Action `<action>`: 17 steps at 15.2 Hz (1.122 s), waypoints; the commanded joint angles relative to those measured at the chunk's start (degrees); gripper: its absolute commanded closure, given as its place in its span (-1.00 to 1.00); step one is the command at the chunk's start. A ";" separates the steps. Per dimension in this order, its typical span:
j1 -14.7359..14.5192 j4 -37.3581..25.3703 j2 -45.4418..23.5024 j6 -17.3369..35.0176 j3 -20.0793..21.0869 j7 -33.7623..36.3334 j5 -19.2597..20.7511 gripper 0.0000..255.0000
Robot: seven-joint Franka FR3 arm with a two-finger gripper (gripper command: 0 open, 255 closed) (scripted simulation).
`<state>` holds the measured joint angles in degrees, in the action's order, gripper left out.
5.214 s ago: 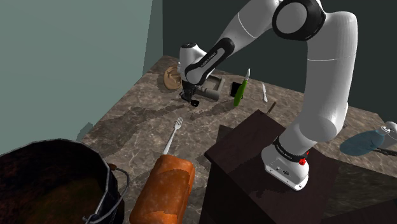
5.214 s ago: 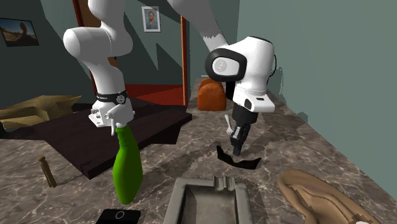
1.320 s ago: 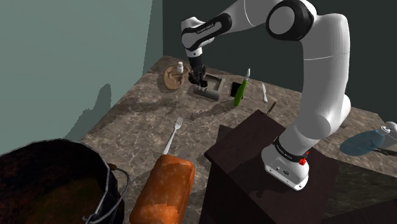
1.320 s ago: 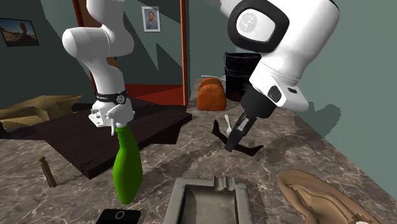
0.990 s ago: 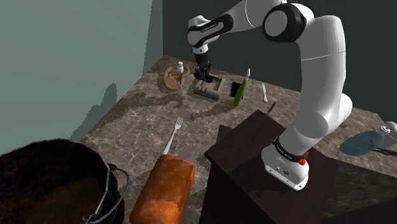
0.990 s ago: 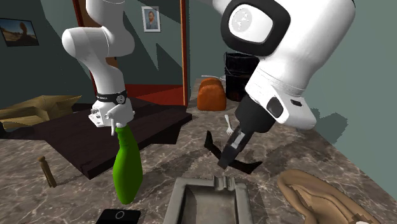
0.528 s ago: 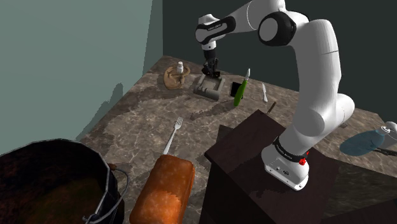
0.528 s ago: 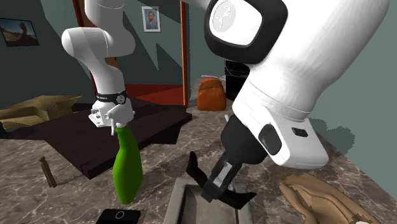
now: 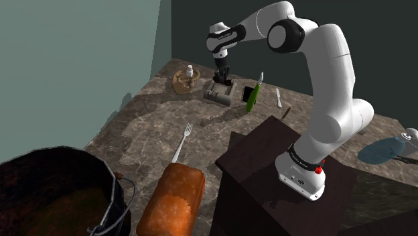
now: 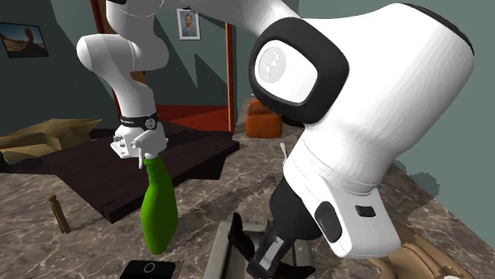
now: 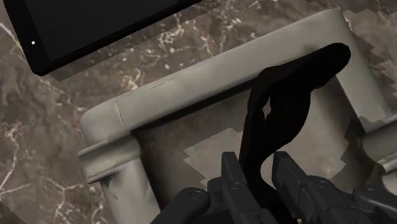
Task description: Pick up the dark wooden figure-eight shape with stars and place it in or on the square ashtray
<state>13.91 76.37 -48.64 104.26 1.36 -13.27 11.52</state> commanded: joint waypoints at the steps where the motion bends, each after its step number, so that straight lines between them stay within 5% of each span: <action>1: -0.04 -0.20 -1.12 0.92 -0.02 0.20 0.05 1.00; 10: -0.04 -0.34 -2.05 1.70 -0.04 0.34 0.10 1.00; 11: -0.04 -0.27 -2.01 1.74 -0.04 0.35 0.10 -1.00; 17: -0.23 -1.95 -1.88 -0.09 0.03 0.20 -0.03 -1.00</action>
<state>13.77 75.46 -50.59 105.28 1.35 -12.95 11.57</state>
